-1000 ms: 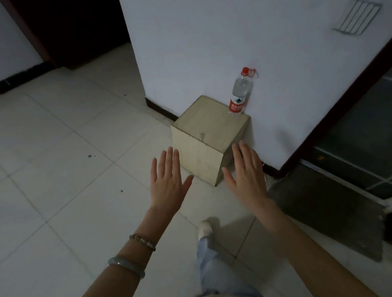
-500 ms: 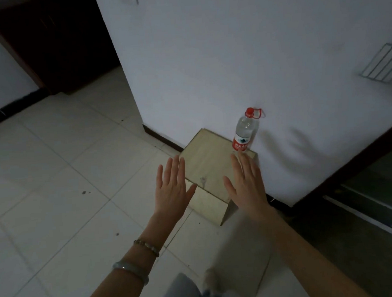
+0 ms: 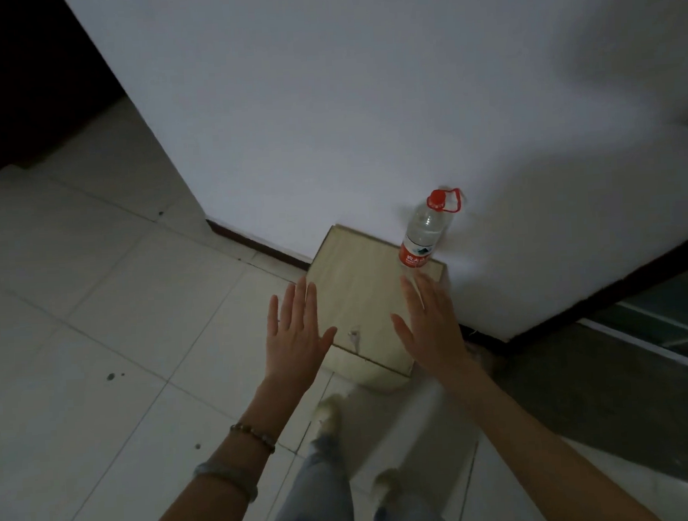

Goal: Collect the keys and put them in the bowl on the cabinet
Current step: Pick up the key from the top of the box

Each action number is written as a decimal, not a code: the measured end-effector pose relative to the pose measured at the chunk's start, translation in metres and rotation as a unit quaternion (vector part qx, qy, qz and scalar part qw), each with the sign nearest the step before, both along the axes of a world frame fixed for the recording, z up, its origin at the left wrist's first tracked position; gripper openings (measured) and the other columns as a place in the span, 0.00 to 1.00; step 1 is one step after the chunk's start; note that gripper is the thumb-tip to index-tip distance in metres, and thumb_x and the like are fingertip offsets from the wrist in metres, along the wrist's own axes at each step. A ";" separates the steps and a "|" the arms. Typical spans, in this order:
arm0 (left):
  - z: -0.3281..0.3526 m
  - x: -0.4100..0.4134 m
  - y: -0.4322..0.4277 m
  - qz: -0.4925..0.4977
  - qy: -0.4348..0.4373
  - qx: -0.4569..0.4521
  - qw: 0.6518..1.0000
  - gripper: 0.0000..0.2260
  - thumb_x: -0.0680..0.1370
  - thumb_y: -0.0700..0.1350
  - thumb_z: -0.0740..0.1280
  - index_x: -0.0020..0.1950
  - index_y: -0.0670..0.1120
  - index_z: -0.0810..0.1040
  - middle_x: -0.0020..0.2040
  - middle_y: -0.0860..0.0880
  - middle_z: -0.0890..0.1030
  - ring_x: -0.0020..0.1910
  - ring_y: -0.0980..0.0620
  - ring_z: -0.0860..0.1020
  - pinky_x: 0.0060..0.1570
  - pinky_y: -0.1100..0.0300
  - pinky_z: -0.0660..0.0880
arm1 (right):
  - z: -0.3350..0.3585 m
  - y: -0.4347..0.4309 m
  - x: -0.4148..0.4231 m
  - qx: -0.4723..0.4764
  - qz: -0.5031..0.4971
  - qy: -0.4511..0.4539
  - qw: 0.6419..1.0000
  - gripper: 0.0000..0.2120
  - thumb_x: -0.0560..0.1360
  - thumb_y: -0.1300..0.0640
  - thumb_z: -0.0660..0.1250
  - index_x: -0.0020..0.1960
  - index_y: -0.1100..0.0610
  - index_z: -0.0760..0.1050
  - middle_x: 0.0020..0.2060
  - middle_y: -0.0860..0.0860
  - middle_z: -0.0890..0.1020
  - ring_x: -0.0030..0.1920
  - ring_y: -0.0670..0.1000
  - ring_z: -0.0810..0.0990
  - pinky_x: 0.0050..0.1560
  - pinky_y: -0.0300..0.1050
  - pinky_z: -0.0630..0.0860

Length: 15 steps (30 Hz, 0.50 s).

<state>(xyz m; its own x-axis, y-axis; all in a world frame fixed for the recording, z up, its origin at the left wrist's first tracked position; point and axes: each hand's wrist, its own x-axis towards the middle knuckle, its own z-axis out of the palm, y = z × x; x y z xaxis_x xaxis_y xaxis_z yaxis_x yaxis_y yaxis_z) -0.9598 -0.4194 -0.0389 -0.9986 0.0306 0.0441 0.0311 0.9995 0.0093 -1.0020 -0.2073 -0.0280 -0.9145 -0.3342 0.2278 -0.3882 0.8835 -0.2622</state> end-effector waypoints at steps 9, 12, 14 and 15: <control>-0.042 -0.061 -0.054 -0.079 -0.074 0.000 0.994 0.34 0.77 0.58 0.59 0.74 0.38 0.52 0.75 0.39 0.56 0.74 0.41 0.54 0.72 0.44 0.47 | -0.046 -0.027 -0.025 -0.010 -0.059 -0.094 0.994 0.24 0.73 0.55 0.62 0.66 0.64 0.65 0.63 0.66 0.73 0.63 0.64 0.72 0.60 0.61 0.71; -0.057 -0.069 -0.058 -0.091 -0.073 0.025 0.993 0.34 0.75 0.56 0.65 0.72 0.37 0.58 0.72 0.37 0.63 0.72 0.39 0.60 0.70 0.42 0.53 | -0.069 -0.030 -0.028 -0.035 -0.075 -0.149 0.985 0.23 0.71 0.60 0.68 0.64 0.65 0.68 0.61 0.68 0.74 0.61 0.67 0.72 0.59 0.63 0.71; -0.074 -0.067 -0.058 -0.094 -0.077 0.050 0.991 0.34 0.74 0.55 0.67 0.71 0.36 0.61 0.71 0.36 0.66 0.70 0.39 0.63 0.68 0.40 0.56 | -0.087 -0.030 -0.028 -0.053 -0.089 -0.193 0.976 0.21 0.71 0.63 0.68 0.62 0.66 0.70 0.61 0.68 0.73 0.61 0.69 0.71 0.60 0.62 0.70; -0.084 -0.065 -0.057 -0.096 -0.085 0.057 0.990 0.34 0.73 0.54 0.68 0.71 0.36 0.61 0.70 0.36 0.66 0.69 0.38 0.64 0.68 0.39 0.57 | -0.098 -0.030 -0.028 -0.057 -0.093 -0.213 0.971 0.20 0.71 0.63 0.68 0.62 0.66 0.70 0.61 0.68 0.73 0.61 0.68 0.71 0.60 0.60 0.69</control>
<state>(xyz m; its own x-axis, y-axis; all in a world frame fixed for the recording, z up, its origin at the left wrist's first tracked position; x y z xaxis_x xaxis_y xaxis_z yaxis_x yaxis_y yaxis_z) -1.0244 -0.4763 -0.1232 -0.9681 0.2256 -0.1094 0.2093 0.9673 0.1431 -1.0295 -0.2375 -0.1255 -0.9760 -0.1492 -0.1586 -0.0597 0.8838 -0.4640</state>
